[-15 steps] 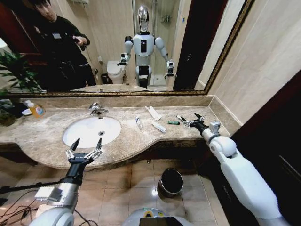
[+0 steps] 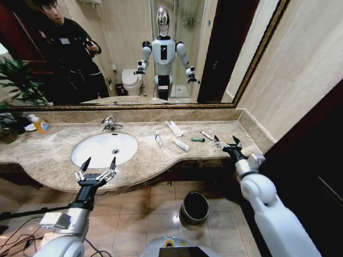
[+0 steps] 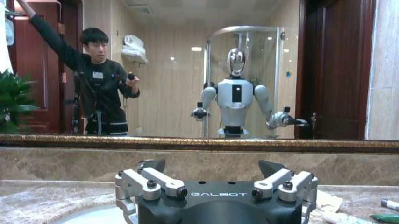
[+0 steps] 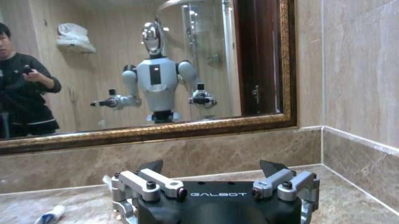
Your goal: Pick up the trash from the sink and place it in the trash bin.
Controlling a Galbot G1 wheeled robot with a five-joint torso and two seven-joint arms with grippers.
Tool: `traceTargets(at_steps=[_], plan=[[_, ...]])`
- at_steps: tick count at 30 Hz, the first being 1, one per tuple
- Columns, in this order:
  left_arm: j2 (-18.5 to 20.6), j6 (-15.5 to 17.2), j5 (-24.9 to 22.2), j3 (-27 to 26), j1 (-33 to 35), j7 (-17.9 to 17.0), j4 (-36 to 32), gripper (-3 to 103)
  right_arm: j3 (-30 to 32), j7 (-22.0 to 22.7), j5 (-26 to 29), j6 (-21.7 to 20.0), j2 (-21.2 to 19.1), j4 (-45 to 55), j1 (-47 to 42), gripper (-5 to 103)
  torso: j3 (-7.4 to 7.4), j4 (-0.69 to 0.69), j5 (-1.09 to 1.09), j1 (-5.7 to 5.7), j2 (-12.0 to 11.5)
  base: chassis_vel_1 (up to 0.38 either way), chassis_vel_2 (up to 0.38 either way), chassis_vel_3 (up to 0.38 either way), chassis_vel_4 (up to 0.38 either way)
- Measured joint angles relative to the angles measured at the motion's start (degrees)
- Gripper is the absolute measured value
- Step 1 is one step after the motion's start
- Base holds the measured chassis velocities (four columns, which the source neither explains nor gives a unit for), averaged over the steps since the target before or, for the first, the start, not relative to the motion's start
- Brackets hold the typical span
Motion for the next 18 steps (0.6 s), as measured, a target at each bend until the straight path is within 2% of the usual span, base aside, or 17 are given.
traceTargets(at_steps=[8, 18], plan=[[0.00, 0.00, 0.00, 0.00, 0.00, 0.00, 0.00, 100, -0.35, -6.72, -2.40, 3.03, 1.06, -1.35, -0.75, 100, 0.01, 0.01, 0.01, 0.01, 0.00, 0.000, 0.000, 0.000, 0.000], [0.00, 0.00, 0.00, 0.00, 0.00, 0.00, 0.00, 100, -0.71, -12.37, -2.46, 2.83, 0.03, -4.94, 0.87, 100, 0.01, 0.01, 0.01, 0.01, 0.00, 0.000, 0.000, 0.000, 0.000]])
